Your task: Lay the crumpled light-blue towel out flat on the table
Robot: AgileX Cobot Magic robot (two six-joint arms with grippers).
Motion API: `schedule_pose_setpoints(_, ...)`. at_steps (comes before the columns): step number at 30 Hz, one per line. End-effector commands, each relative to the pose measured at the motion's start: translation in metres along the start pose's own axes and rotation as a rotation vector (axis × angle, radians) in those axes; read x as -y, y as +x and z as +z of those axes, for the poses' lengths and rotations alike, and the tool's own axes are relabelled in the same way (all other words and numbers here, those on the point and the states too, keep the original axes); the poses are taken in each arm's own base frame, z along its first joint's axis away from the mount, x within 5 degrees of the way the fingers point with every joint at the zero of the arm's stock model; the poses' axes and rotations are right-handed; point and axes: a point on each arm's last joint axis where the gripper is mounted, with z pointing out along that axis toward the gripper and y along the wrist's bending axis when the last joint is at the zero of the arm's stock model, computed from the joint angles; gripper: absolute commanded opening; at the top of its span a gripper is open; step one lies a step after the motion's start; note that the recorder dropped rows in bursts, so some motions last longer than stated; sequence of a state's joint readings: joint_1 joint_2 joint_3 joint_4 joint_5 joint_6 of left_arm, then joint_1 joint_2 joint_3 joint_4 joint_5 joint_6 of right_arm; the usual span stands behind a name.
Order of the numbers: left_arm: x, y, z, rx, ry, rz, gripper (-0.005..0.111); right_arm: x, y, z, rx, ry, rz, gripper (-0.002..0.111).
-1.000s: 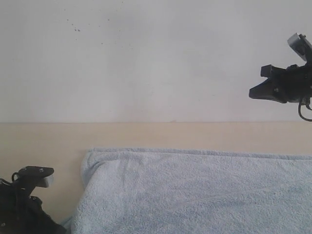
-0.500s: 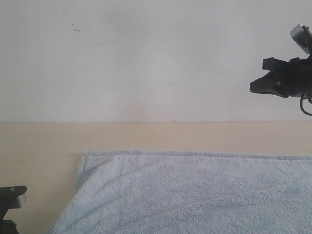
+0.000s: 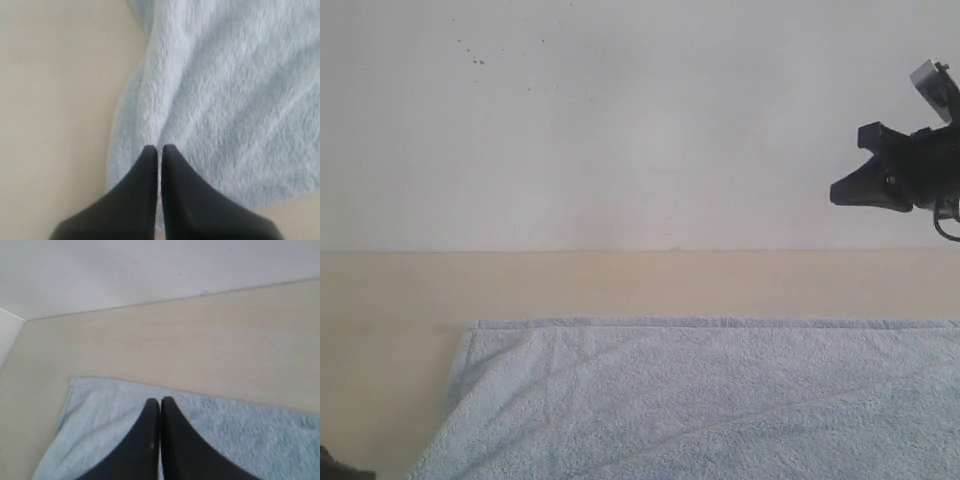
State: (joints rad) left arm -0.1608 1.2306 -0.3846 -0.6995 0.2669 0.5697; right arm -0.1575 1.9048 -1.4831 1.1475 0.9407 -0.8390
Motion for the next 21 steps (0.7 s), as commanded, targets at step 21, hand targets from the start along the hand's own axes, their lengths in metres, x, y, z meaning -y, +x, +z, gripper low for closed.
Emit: schedule_pose_setpoints(21,0.004,-0.176,0.139,0.000,0.085,0.335,0.004,-0.058,0.095,-0.047,-0.177,0.430,-0.168,0.000)
